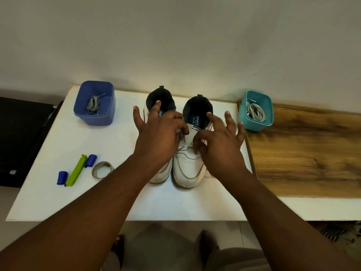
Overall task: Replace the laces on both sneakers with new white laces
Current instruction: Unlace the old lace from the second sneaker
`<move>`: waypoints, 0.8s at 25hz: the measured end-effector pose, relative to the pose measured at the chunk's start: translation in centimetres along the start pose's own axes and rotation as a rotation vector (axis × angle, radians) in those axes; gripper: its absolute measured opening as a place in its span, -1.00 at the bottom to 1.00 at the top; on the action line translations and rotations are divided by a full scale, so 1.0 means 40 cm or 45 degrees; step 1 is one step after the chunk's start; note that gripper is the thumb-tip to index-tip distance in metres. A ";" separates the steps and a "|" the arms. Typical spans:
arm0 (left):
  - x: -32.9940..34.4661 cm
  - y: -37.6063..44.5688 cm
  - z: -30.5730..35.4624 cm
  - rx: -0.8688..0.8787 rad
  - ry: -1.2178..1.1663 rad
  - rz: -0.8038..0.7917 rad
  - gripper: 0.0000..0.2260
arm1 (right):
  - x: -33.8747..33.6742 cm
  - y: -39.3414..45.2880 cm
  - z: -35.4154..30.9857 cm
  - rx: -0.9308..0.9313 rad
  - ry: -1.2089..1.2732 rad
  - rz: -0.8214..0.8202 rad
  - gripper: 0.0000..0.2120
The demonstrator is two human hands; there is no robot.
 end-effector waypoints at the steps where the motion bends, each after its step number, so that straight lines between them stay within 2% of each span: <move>1: 0.000 0.000 0.000 -0.001 -0.004 0.000 -0.90 | -0.010 0.004 0.020 0.064 0.029 0.077 -0.89; 3: -0.002 -0.001 0.000 -0.006 -0.006 0.000 -0.90 | -0.029 0.016 0.047 0.123 0.125 0.141 -0.84; 5: -0.001 -0.001 0.001 -0.007 -0.007 -0.003 -0.90 | -0.027 0.016 0.028 0.021 0.146 0.013 -0.80; 7: 0.002 -0.001 0.001 -0.006 0.001 -0.008 -0.89 | 0.002 0.005 -0.008 -0.072 0.041 -0.110 -0.87; 8: 0.001 -0.001 0.001 -0.002 0.009 -0.005 -0.89 | 0.010 0.001 -0.014 -0.073 0.003 -0.108 -0.90; 10: -0.001 -0.002 0.000 0.003 0.004 -0.004 -0.89 | 0.001 0.007 0.011 -0.008 0.000 0.031 -0.91; 12: -0.002 -0.005 0.003 0.008 -0.013 -0.009 -0.89 | -0.020 0.012 0.060 0.173 0.076 0.255 -0.91; 14: 0.002 -0.003 0.007 0.036 -0.009 0.000 -0.88 | -0.047 0.011 0.096 0.310 0.392 0.492 -0.89; 16: 0.008 -0.003 0.016 0.104 -0.057 0.030 -0.77 | -0.089 0.007 0.087 0.283 0.762 0.692 -0.90; 18: 0.011 -0.005 0.040 0.217 -0.263 0.000 -0.55 | -0.140 -0.004 0.045 0.044 0.958 0.774 -0.93; 20: 0.007 -0.014 0.077 0.358 -0.620 -0.059 -0.53 | -0.174 -0.023 -0.001 -0.205 1.223 0.704 -0.89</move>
Point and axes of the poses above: each hand's wrist, its own y-axis towards the middle knuckle, its own x-axis out of the palm, z = x × y, the point moved 3 cm from there along y, towards the middle knuckle, and after that the axes turned 13 degrees about -y, right-handed, at the moved point
